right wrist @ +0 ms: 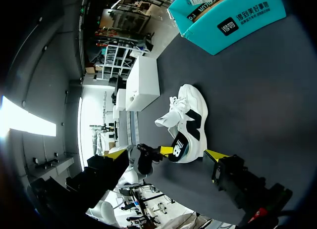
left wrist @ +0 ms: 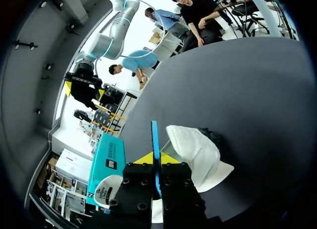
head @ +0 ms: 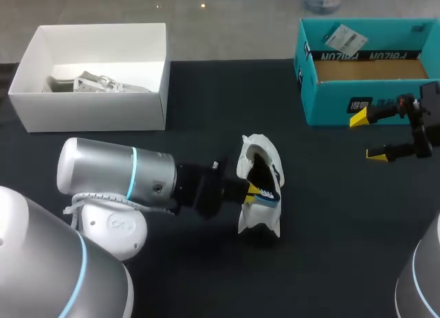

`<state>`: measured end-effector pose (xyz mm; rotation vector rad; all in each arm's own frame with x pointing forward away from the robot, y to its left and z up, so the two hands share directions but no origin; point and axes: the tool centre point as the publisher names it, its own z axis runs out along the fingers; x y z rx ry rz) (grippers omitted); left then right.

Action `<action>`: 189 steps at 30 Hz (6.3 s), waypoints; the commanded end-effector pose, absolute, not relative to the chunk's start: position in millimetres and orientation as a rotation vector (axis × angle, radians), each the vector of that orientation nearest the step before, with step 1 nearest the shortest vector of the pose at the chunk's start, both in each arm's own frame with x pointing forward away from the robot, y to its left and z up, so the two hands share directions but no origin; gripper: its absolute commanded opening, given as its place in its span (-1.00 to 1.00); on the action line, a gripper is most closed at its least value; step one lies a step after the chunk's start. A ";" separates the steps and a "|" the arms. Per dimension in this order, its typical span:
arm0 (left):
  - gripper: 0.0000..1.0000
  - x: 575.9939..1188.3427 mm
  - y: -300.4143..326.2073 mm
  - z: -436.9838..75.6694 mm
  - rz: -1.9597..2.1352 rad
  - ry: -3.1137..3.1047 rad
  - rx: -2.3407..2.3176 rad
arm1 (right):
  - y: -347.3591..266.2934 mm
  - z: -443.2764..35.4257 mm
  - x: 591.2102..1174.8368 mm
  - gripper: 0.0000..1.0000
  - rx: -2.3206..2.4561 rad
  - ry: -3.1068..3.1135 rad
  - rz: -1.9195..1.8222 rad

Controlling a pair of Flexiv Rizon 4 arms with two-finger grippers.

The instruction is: Take the shoe out of the shoebox, open the shoe tongue, remove and reinsert the insole, then place the shoe into the shoebox

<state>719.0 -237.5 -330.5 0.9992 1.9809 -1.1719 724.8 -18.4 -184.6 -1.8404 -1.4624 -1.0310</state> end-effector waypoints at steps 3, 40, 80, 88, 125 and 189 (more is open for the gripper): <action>-1.00 735.7 -256.6 -342.9 -1.113 1.990 0.989 | -17.7 -185.0 723.5 1.00 -1.845 -1.462 -1.030; -1.00 726.9 -248.4 -343.0 -1.110 2.010 1.007 | -17.7 -185.0 723.5 1.00 -1.845 -1.462 -1.030; -1.00 713.9 -244.9 -337.3 -1.163 2.065 1.053 | -17.7 -185.0 723.5 1.00 -1.845 -1.462 -1.030; -0.16 712.2 -243.7 -341.8 -1.152 2.092 1.042 | -17.7 -185.0 723.5 1.00 -1.845 -1.462 -1.030; -1.00 744.2 -242.1 -267.9 -0.883 1.990 1.924 | -17.7 -185.0 723.5 1.00 -1.845 -1.462 -1.030; -1.00 732.8 -258.0 -360.5 -0.187 1.898 2.314 | -17.7 -185.0 723.5 1.00 -1.845 -1.462 -1.030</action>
